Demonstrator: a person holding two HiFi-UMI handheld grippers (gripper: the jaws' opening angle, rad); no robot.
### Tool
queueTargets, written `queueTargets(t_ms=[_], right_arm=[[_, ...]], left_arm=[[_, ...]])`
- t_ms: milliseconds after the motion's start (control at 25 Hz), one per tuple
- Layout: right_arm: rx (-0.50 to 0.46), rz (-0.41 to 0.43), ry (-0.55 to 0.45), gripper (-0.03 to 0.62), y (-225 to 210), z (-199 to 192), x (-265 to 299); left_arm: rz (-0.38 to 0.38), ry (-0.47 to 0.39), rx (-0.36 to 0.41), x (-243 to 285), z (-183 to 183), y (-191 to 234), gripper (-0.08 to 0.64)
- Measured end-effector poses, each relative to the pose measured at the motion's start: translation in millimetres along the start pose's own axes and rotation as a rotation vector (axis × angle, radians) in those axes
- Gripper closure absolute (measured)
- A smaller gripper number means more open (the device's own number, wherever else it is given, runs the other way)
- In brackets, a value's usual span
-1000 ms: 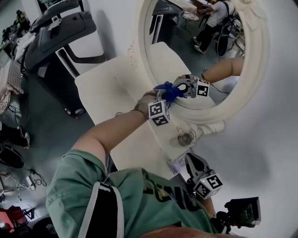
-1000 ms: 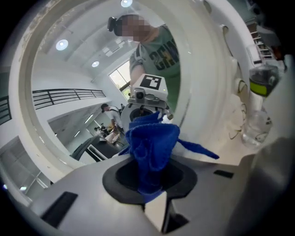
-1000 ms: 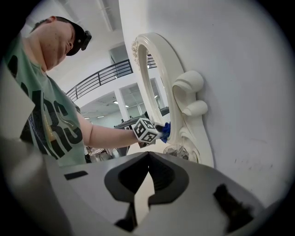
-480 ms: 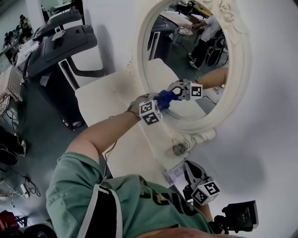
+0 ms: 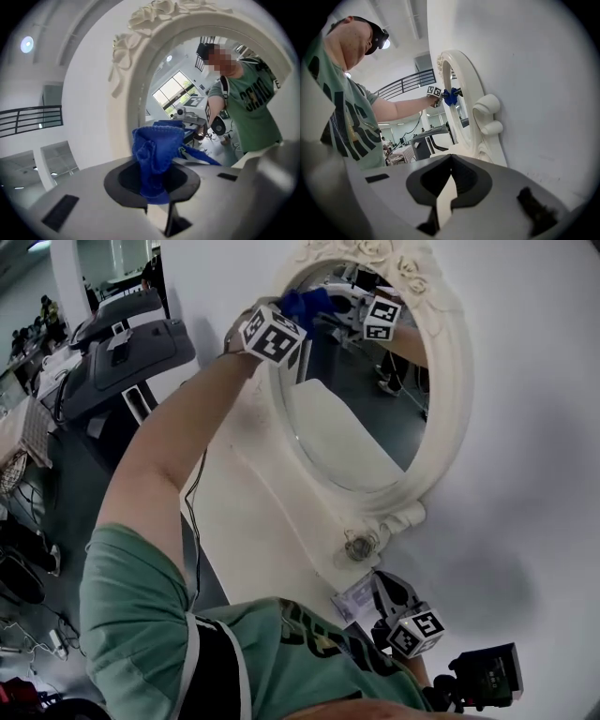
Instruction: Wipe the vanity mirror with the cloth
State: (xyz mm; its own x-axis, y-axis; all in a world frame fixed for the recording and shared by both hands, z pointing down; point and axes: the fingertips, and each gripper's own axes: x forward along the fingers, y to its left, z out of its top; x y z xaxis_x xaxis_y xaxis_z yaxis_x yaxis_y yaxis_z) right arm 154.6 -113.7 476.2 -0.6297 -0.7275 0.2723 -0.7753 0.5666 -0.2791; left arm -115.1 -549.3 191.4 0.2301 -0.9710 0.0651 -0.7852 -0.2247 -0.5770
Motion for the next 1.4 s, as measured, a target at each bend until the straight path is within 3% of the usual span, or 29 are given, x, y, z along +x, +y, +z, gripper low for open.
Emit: queueTargets(t_ms=[200, 440, 560, 800, 1120, 1280, 1400], right_arm=[[0.010, -0.005, -0.016, 0.580, -4, 0, -3], [0.021, 0.004, -0.011, 0.580, -2, -4, -3], [0.028, 0.012, 0.003, 0.580, 2, -6, -1], [0.028, 0.037, 0.015, 0.580, 14, -3, 7], [0.018, 0.037, 0.067, 0.580, 17, -8, 9], [0.014, 0.030, 0.073, 0.580, 17, -10, 9], [0.021, 0.023, 0.067, 0.580, 15, -9, 9]], left_arm=[[0.008, 0.019, 0.032, 8, 25, 7, 0.477], [0.033, 0.010, 0.069, 4, 25, 3, 0.483], [0.017, 0.015, 0.080, -3, 10, -21, 0.486], [-0.144, 0.052, 0.148, -32, -60, -138, 0.486], [-0.383, 0.185, 0.095, -73, -183, -330, 0.480], [-0.474, 0.232, 0.099, -86, -212, -380, 0.479], [-0.489, 0.233, 0.086, -87, -217, -385, 0.480]])
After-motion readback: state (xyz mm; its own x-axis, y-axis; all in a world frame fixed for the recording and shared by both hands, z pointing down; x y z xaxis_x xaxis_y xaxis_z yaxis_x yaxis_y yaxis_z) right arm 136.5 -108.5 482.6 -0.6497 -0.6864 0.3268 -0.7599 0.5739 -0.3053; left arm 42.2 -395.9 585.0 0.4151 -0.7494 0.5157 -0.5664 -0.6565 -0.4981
